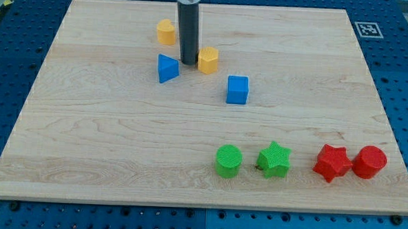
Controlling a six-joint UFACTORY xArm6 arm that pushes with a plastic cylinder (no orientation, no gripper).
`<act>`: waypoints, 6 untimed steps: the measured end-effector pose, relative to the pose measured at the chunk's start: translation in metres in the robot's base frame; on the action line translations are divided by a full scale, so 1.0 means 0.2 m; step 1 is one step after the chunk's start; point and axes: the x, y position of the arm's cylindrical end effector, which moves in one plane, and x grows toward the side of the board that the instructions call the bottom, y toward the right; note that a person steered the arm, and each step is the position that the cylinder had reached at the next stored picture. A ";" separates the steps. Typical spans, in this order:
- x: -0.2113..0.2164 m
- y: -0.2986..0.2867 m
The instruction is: Push the yellow heart towards right center
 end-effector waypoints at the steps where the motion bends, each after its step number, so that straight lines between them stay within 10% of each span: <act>1: 0.01 -0.10; 3: -0.30 -0.58; 6: -0.33 -0.39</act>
